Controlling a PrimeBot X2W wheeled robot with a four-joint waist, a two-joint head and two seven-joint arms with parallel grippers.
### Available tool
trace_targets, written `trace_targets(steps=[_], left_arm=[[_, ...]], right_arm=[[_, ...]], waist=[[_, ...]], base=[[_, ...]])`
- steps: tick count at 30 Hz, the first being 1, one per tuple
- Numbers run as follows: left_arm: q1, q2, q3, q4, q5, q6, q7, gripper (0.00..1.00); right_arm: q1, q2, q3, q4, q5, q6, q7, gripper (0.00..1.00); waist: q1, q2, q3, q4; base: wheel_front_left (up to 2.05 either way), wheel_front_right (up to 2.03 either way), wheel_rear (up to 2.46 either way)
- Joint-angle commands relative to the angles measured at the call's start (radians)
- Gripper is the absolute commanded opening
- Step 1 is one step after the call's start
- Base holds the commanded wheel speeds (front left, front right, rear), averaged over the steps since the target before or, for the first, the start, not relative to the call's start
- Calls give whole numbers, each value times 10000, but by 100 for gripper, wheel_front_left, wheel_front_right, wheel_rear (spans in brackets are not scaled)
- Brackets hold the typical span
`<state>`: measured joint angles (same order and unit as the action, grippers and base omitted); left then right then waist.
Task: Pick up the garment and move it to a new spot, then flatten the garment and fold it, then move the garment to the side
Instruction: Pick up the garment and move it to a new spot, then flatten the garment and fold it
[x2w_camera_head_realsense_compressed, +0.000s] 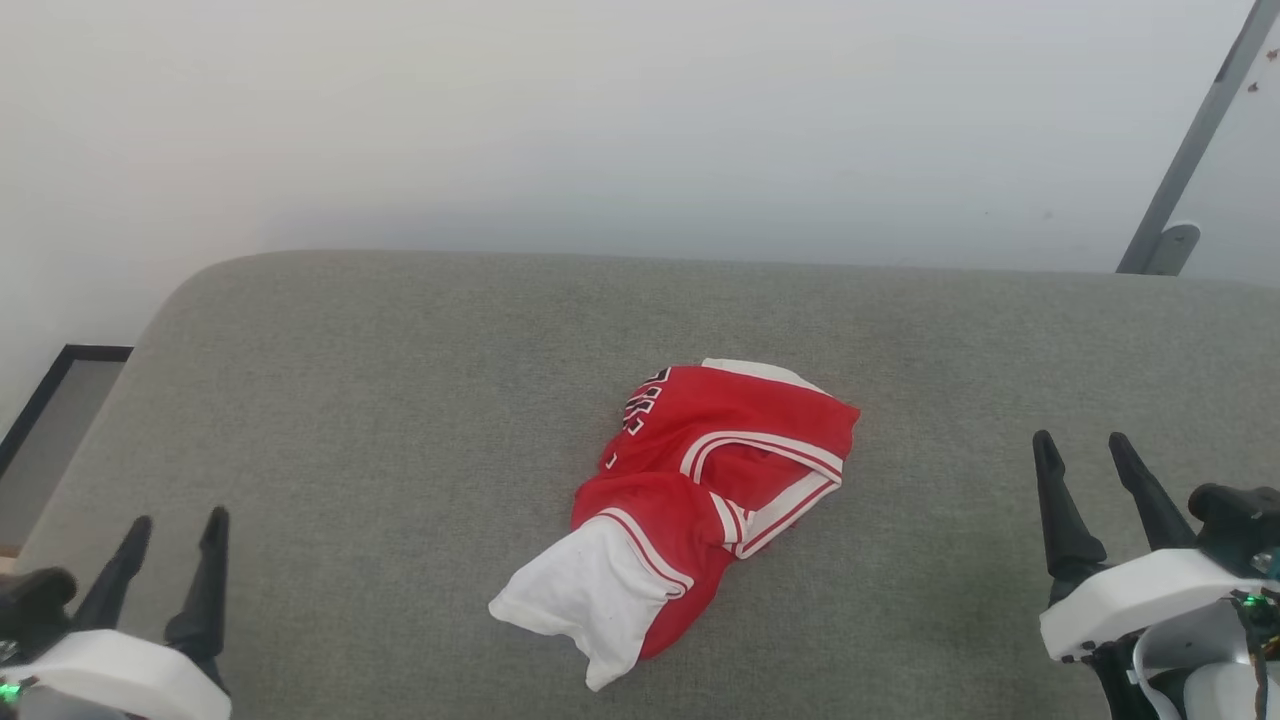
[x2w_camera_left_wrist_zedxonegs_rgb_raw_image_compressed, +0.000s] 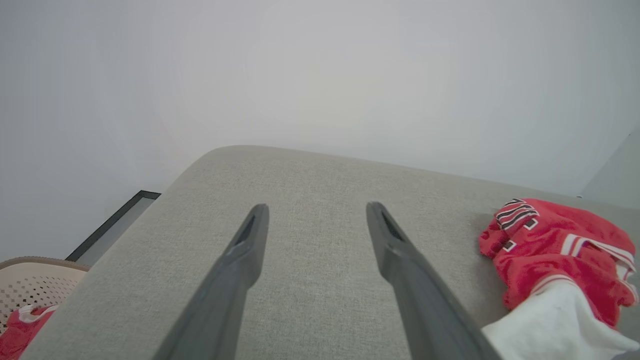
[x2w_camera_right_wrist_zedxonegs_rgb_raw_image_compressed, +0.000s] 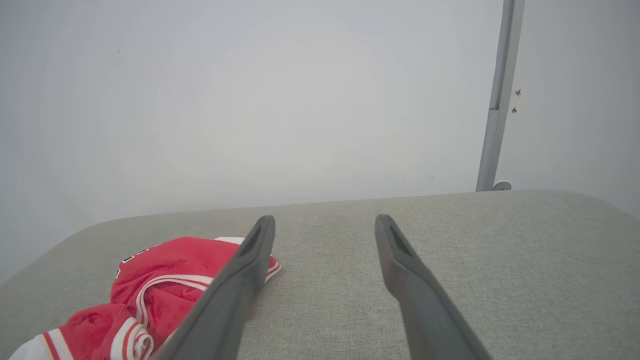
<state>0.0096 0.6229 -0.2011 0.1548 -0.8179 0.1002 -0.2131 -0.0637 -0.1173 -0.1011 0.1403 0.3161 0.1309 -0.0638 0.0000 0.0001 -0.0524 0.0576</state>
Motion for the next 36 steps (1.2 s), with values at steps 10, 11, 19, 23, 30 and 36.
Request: trace_targets(steps=[10,11,19,23,30,36], left_arm=[[287,32,226,-81,-253,-215,-205,100],[283,36,227,-88,-263,-229,-200,100],[6,134,-38,-487,-235,-343,196,100],[-232,194,-307,-728,-197,-420,627,100],[-796,197,-1024,-1376,-200,-542,1829,100],[-1319,250,-1720,-1840,38,-558,2866,100]], right_arm=[[194,55,-54,-138,19,-3,23,100],[203,56,-56,-140,23,-3,23,100],[146,68,-49,-198,24,-3,21,100],[62,80,-25,-224,-12,-3,39,100],[-105,49,22,-297,-3,-3,-15,100],[-364,-5,57,-295,72,-3,-112,100]], waist=[[0,-1,-1,143],[0,-1,3,151],[0,-1,102,170],[0,-1,228,126],[0,-1,771,-57],[0,-1,1434,-234]], base=[[0,0,0],[0,0,0],[0,0,0],[0,0,0],[0,0,0],[0,0,0]])
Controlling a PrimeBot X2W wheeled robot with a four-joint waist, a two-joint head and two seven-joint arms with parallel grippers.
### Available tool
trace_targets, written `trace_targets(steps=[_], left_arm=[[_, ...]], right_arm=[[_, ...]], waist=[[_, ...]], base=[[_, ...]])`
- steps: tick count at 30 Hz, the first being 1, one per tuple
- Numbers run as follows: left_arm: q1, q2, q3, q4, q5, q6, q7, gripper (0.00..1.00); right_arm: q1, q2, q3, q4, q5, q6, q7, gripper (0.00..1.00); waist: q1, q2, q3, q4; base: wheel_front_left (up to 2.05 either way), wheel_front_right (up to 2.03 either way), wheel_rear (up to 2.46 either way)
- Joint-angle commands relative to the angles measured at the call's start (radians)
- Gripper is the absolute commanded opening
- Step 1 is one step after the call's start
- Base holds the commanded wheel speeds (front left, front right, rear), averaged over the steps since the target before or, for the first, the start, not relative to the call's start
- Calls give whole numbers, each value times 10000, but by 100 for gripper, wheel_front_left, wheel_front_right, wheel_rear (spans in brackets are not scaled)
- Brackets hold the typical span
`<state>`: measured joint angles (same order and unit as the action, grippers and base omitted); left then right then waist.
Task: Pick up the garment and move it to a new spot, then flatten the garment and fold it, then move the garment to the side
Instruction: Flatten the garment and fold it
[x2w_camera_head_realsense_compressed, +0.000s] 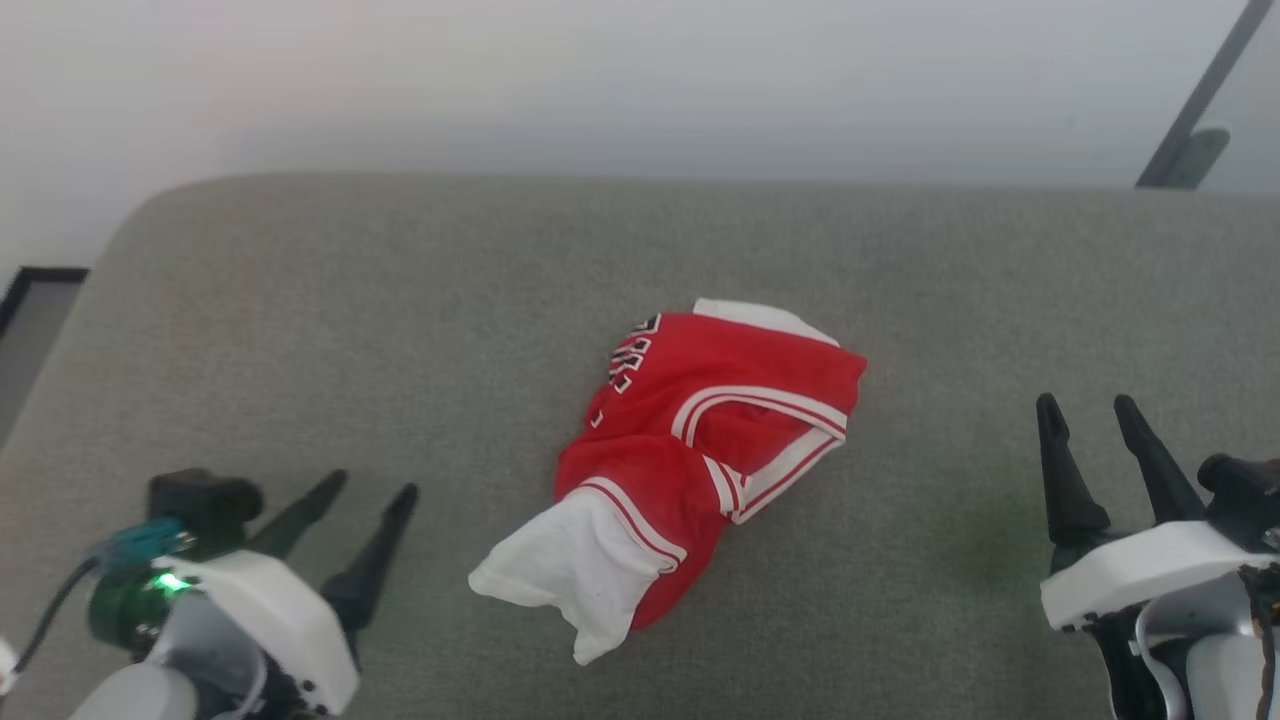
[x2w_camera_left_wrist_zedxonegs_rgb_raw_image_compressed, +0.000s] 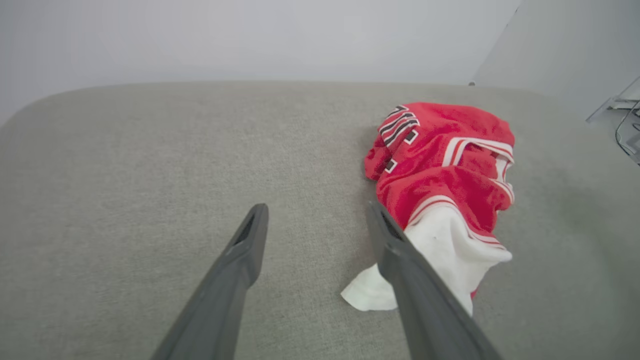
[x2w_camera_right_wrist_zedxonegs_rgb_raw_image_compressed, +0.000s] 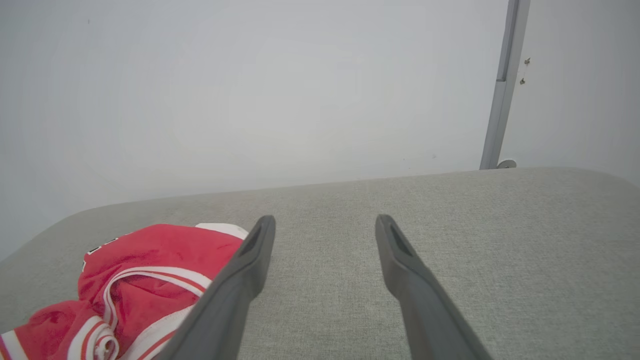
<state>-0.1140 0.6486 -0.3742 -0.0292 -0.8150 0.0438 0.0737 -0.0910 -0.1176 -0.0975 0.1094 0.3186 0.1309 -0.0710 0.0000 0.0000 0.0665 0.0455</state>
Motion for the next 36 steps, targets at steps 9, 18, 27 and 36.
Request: trace_targets(steps=[9,18,27,36], left_arm=[[-842,-225,-1174,-357,-15,147,2147,100],[-1352,-421,-1902,-117,-37,609,3897,100],[-2187,-794,-2376,1008,171,346,4349,0],[-2114,-42,-1882,981,-13,488,4512,0]], right_arm=[[-544,-10,178,180,99,-3,-319,100],[-766,-51,300,430,152,-3,-516,100],[-1011,-89,432,578,158,-3,-551,100],[-1001,-148,291,660,132,-3,-627,100]], waist=[[0,0,1099,-407],[0,0,1381,-525],[0,0,1632,-538],[0,0,1647,-409]], base=[[0,0,0],[0,0,0],[0,0,0],[0,0,0]])
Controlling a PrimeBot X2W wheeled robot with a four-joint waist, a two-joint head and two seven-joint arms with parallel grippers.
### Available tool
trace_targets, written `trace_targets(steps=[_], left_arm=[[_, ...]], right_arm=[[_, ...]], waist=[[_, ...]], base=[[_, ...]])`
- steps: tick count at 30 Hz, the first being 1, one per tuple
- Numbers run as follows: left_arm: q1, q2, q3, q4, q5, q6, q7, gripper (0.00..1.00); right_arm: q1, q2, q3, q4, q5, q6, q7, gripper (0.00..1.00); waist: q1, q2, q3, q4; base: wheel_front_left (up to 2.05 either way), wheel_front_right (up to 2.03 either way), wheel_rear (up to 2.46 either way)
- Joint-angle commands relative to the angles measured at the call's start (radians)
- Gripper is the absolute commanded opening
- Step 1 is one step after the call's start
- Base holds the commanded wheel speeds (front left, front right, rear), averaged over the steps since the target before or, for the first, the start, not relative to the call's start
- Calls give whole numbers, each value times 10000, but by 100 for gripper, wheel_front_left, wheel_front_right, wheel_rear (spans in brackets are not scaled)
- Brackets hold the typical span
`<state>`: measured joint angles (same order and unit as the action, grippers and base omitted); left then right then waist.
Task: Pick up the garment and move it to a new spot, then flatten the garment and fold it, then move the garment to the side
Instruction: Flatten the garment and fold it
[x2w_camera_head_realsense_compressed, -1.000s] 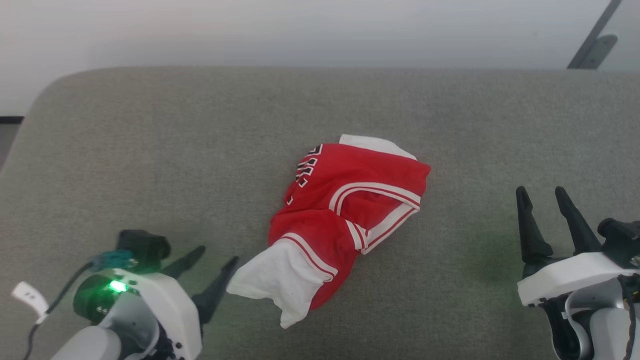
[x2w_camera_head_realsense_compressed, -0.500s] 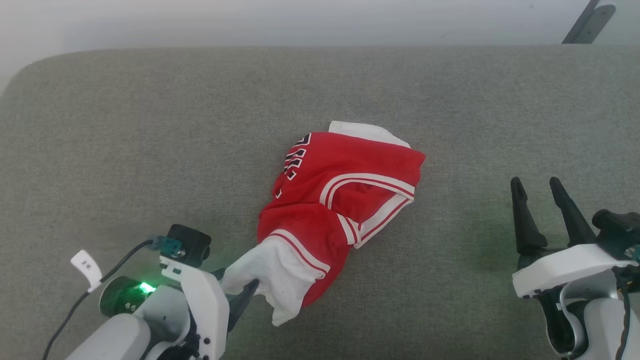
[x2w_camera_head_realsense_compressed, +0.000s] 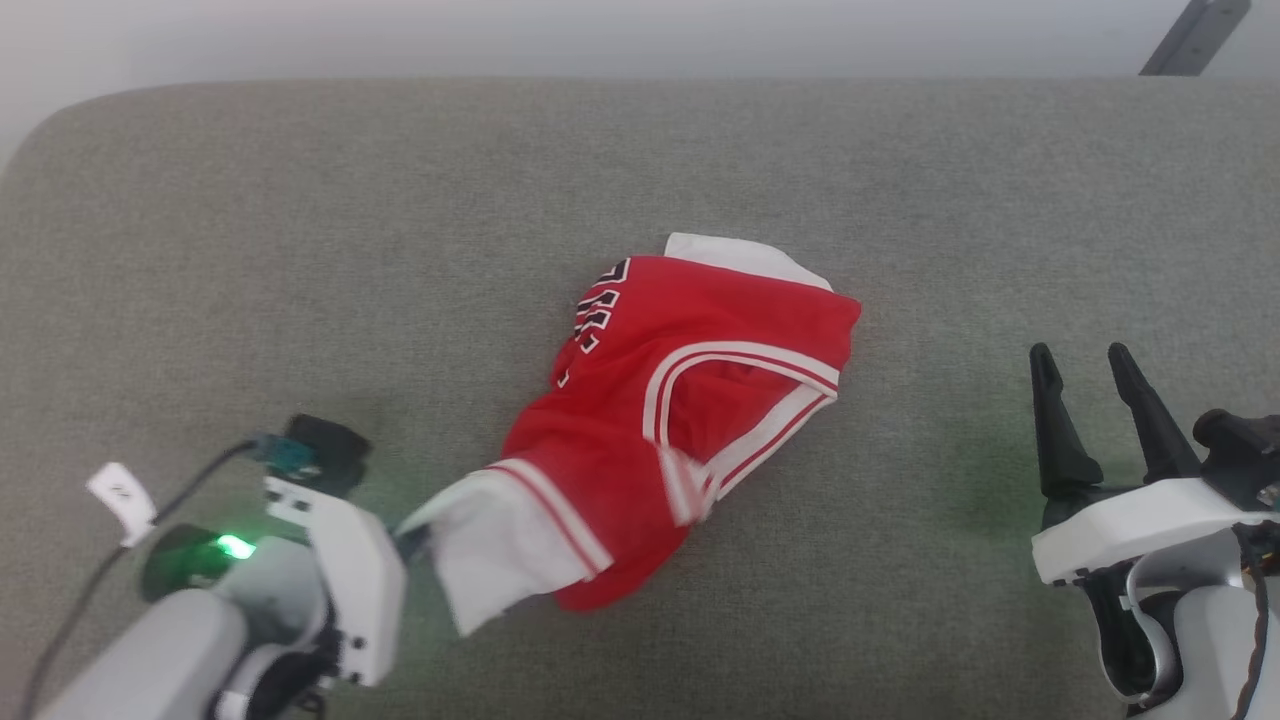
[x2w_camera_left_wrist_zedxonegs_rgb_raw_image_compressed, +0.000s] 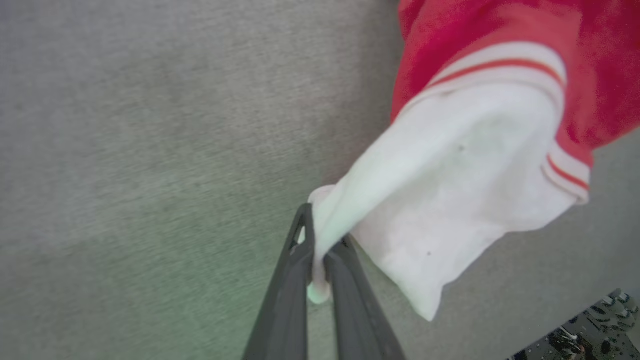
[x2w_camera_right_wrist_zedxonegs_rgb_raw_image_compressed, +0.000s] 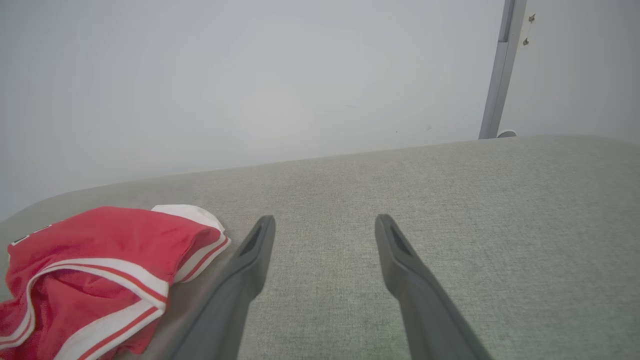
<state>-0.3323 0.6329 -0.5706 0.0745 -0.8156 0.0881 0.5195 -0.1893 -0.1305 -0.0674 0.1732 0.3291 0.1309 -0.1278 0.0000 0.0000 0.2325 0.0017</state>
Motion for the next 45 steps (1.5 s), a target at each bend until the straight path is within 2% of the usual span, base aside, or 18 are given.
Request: trace_targets(steps=[1,6,10,13,17,18,19,21,22,30,37,45], left_arm=[[138,296,203,-133,-47,135,77,0],[470,1313,846,-259,-108,646,213,0],[619,1684,1149,-15,-206,850,194,0],[660,1734,1271,456,-354,791,132,0],[444,1415,1268,1186,-501,583,-41,0],[394,1311,1270,1351,-538,569,-104,9],[358,1246,1246,1518,-527,509,-144,24],[250,1056,1242,1755,-591,392,-321,63],[210,951,1276,1844,-665,360,-409,100],[472,555,1714,1683,-762,228,-1878,100],[924,211,1993,869,-186,234,-3941,100],[1623,-467,2233,131,390,407,-6448,100]], right_arm=[[-1,-12,-34,17,19,-3,-55,100],[5,32,-82,-18,2,-3,18,100],[-38,44,-54,-40,25,-3,85,100],[-140,34,16,-36,99,-3,125,100],[-226,-14,190,17,194,-3,203,100],[-225,-16,234,30,225,-3,225,100],[-224,-9,282,41,261,-3,278,100],[-238,-48,390,63,314,-3,374,100],[-245,-78,448,87,328,-3,425,100],[-435,-331,966,427,631,-3,1183,100],[-835,-654,1285,848,707,-3,2246,100],[-1685,-1147,1351,1704,620,-2,3895,100]], waist=[[0,0,-21,57],[0,0,-61,185],[0,0,-63,238],[0,0,-43,264],[0,0,-22,264],[0,0,-29,265],[0,0,-37,267],[0,0,-66,277],[0,0,-85,289],[0,0,-470,600],[0,0,-811,1280],[0,0,-923,2279]], base=[[0,0,0],[0,0,0],[0,0,0],[0,0,0],[0,0,0],[0,0,0],[0,0,0],[0,0,0],[0,0,0],[0,0,0],[0,0,0],[0,0,0]])
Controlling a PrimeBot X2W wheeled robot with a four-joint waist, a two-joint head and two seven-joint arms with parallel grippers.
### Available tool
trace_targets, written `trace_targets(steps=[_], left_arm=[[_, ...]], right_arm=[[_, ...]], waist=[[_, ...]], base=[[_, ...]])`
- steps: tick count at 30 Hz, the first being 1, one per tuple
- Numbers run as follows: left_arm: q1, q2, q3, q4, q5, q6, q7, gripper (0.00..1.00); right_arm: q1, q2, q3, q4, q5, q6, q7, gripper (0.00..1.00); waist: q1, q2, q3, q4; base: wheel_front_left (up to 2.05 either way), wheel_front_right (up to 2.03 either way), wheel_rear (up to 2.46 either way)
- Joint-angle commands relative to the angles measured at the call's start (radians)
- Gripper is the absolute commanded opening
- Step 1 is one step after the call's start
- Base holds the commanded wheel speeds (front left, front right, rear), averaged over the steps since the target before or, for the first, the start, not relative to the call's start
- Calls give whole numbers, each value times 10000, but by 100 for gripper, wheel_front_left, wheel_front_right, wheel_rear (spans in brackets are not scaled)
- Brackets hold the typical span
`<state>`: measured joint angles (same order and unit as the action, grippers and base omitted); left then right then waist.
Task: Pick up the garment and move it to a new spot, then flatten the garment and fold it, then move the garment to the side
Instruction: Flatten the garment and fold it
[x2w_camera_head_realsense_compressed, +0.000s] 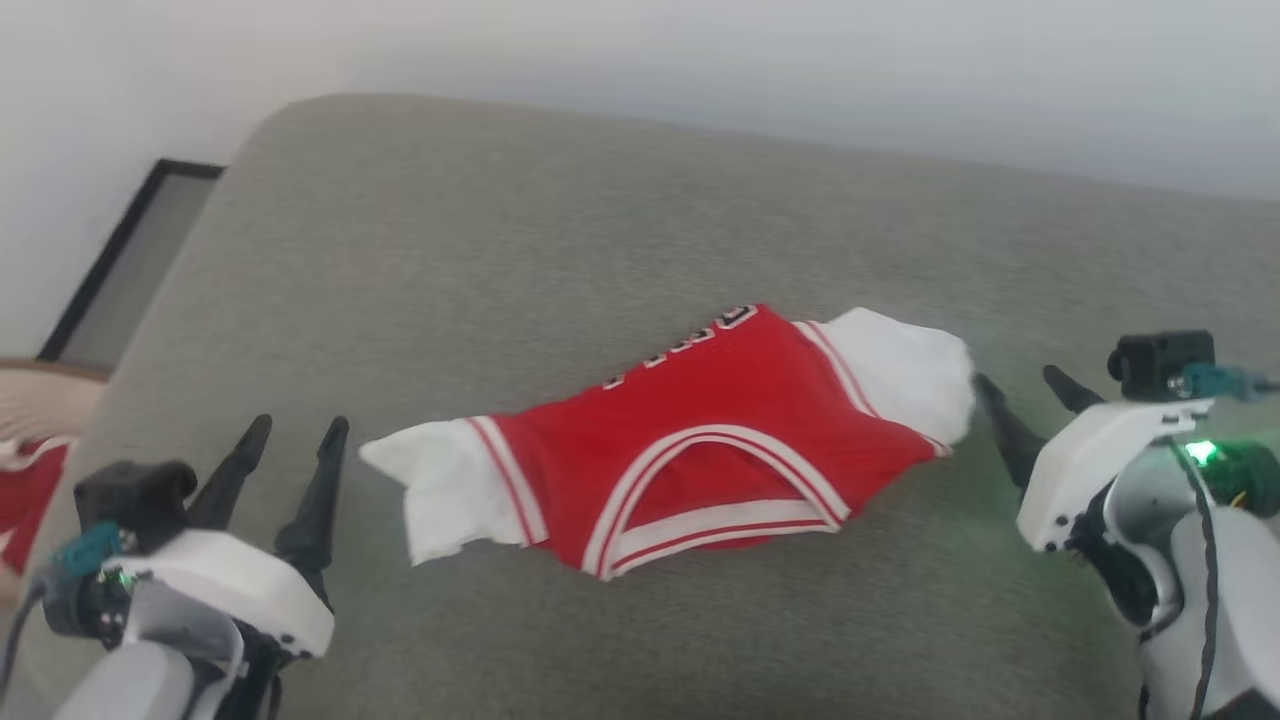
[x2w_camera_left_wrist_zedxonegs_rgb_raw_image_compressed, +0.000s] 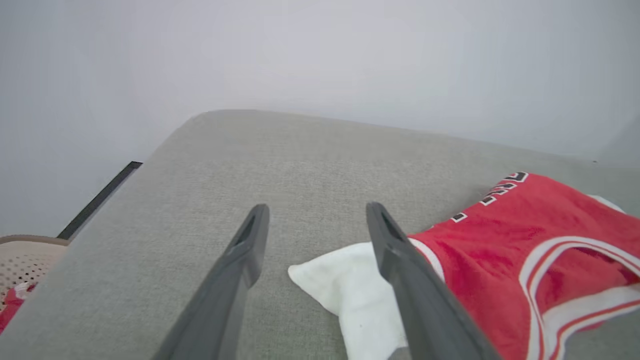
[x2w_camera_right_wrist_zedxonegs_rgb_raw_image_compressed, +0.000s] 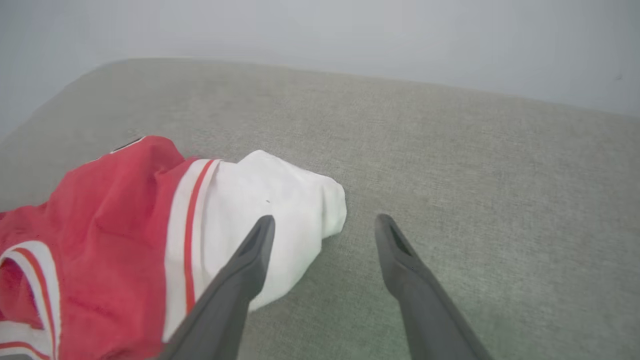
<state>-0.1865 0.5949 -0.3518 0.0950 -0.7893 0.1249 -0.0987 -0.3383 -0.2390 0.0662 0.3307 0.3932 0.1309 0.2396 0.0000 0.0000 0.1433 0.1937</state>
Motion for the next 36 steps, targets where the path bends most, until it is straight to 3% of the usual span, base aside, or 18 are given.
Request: trace_targets(steps=[1,10,18,19,20,27,36], left_arm=[[242,-180,71,-130,166,56,-515,100],[739,-1054,432,-487,418,113,-1583,100],[993,-2192,1402,-624,1122,-389,-1670,100],[1051,-2341,1544,-611,1228,-521,-1671,100],[1066,-2453,1677,-583,1366,-620,-1672,100],[1275,-3140,2657,-433,2022,-1261,-1676,100],[1570,-3202,3598,-425,2462,-1777,-1677,100]], right_arm=[[-333,-77,2,237,19,-3,421,100],[-1288,-630,121,1612,-434,-3,2442,100],[-1873,-703,-58,3472,-924,-9,4933,100],[-1898,-725,50,3610,-953,-9,5173,57],[-1957,-732,105,3645,-977,-9,5251,0],[-2385,-802,200,3173,-469,-6,5537,0],[-1816,-1410,-256,990,229,-8,6075,0]], waist=[[0,0,-11,476],[0,0,273,1415],[0,0,519,1937],[0,0,535,1974],[0,0,546,1990],[0,0,462,1773],[0,0,181,710]], base=[[0,0,0],[0,0,0],[0,0,0],[0,0,0],[0,0,0],[0,0,0],[0,0,0]])
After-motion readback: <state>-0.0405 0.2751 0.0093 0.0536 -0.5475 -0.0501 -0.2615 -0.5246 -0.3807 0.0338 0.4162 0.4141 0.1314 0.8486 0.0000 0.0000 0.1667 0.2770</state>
